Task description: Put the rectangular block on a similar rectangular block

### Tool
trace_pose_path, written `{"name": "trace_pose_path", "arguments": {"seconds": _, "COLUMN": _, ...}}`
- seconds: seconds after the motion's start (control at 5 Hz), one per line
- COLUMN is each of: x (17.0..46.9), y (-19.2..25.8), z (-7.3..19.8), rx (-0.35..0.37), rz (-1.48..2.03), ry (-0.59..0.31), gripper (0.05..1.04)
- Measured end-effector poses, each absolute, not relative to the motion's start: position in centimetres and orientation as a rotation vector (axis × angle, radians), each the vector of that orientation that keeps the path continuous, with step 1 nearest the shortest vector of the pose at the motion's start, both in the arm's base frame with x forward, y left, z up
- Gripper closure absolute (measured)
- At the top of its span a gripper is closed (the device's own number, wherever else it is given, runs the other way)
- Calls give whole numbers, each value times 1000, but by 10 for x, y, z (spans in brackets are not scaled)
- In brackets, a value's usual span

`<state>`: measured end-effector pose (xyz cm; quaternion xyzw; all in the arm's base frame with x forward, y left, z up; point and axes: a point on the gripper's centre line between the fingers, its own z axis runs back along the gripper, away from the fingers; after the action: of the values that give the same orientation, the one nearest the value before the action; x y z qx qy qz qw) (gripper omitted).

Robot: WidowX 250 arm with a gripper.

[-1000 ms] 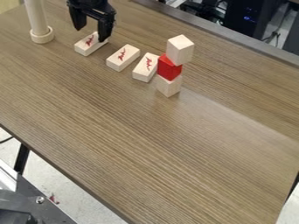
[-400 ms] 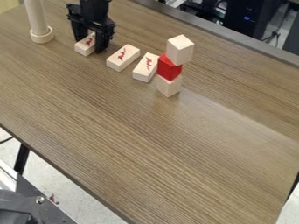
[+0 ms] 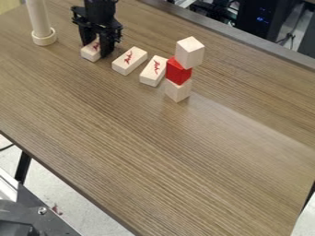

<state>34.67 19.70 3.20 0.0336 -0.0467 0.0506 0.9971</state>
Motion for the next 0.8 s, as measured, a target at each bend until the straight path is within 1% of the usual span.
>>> {"name": "trace_pose_path", "arguments": {"seconds": 0.2, "x": 351, "y": 182, "z": 65, "rx": 38, "rz": 86, "ry": -168, "gripper": 533}}
{"name": "trace_pose_path", "arguments": {"seconds": 0.4, "x": 350, "y": 168, "z": 87, "rx": 17, "rz": 63, "ry": -218, "gripper": 533}}
{"name": "trace_pose_path", "arguments": {"seconds": 0.6, "x": 352, "y": 151, "z": 80, "rx": 19, "rz": 10, "ry": -200, "gripper": 533}}
{"name": "trace_pose_path", "arguments": {"seconds": 0.8, "x": 356, "y": 135, "z": 64, "rx": 27, "rz": -31, "ry": -160, "gripper": 533}}
